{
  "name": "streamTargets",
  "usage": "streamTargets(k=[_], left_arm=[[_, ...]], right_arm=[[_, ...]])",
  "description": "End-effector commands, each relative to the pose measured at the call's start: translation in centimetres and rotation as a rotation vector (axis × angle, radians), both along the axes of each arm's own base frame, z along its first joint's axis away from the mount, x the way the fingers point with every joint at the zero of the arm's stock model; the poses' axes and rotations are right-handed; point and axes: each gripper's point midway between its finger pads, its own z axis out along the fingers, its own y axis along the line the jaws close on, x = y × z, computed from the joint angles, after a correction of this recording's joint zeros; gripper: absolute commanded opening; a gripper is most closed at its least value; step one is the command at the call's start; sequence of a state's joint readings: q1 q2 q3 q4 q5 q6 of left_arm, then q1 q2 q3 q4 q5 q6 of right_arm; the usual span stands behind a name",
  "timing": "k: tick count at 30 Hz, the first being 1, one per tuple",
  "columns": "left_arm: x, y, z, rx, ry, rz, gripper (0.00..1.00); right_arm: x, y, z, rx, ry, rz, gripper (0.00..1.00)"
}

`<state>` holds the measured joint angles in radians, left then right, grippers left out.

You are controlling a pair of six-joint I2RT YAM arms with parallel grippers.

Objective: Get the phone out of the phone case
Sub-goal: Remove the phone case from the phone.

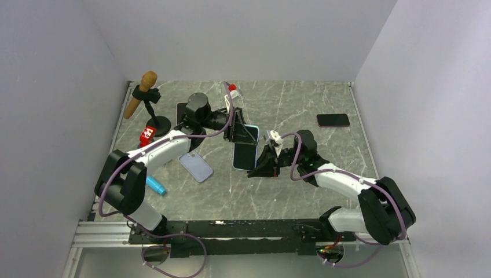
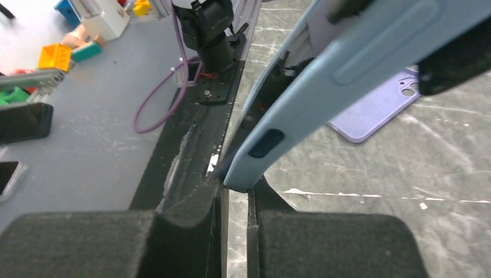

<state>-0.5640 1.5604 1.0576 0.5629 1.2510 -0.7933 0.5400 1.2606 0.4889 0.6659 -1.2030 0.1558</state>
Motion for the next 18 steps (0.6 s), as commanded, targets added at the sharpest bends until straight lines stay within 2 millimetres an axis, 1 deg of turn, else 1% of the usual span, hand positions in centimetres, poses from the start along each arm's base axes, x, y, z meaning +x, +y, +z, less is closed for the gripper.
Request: streamTargets(k=[1, 7, 8, 9, 10, 11, 12, 13, 14, 15, 16, 17, 18], left_arm=[[-5.2, -0.3, 1.9, 0.008, 0.110, -0.187, 0.00], [-5.3, -0.2, 2.0, -0.010, 0.139, -0.200, 0.00], [-5.3, -0.3, 1.9, -0.008, 0.146, -0.201, 0.00], [-5.3, -0.3, 1.9, -0.007, 0.151, -0.200, 0.00], [-5.2, -0.4, 1.8, -0.006, 0.158, -0.197, 0.00], [-5.2, -0.4, 1.8, -0.011, 0.157, -0.195, 0.00], [-5.1, -0.4, 1.8, -0.011, 0.169, -0.192, 0.00], [-5.2, -0.4, 2.0, -0.022, 0.163, -0.190, 0.00], [-5.1, -0.4, 2.0, -0.026, 0.171, -0.188, 0.00], [-5.1, -0.5, 2.0, -0.031, 0.177, -0.186, 0.00], [-5.1, -0.5, 2.0, -0.035, 0.186, -0.186, 0.00], [-5.0, -0.5, 1.9, -0.040, 0.197, -0.188, 0.00], [-5.0, -0.6, 1.9, -0.044, 0.210, -0.188, 0.00]], right_arm=[[7.1, 1.0, 4.0, 0.055, -0.351, -0.205, 0.00], [9.4, 0.3, 7.4, 0.068, -0.492, -0.344, 0.00], [9.9, 0.0, 8.0, 0.065, -0.513, -0.383, 0.00], [10.9, -0.5, 8.7, 0.064, -0.528, -0.465, 0.00], [11.8, -1.4, 9.3, 0.081, -0.538, -0.565, 0.00], [12.7, -2.9, 10.4, 0.130, -0.562, -0.700, 0.00], [13.8, -4.8, 10.8, 0.154, -0.524, -0.856, 0.00], [15.2, -7.3, 11.4, 0.199, -0.460, -1.048, 0.00], [15.8, -9.2, 11.8, 0.248, -0.386, -1.179, 0.00], [15.9, -10.7, 12.1, 0.308, -0.333, -1.258, 0.00], [15.3, -10.9, 12.3, 0.360, -0.289, -1.259, 0.00], [14.8, -10.8, 12.4, 0.388, -0.254, -1.241, 0.00], [14.2, -9.9, 12.4, 0.388, -0.233, -1.183, 0.00]])
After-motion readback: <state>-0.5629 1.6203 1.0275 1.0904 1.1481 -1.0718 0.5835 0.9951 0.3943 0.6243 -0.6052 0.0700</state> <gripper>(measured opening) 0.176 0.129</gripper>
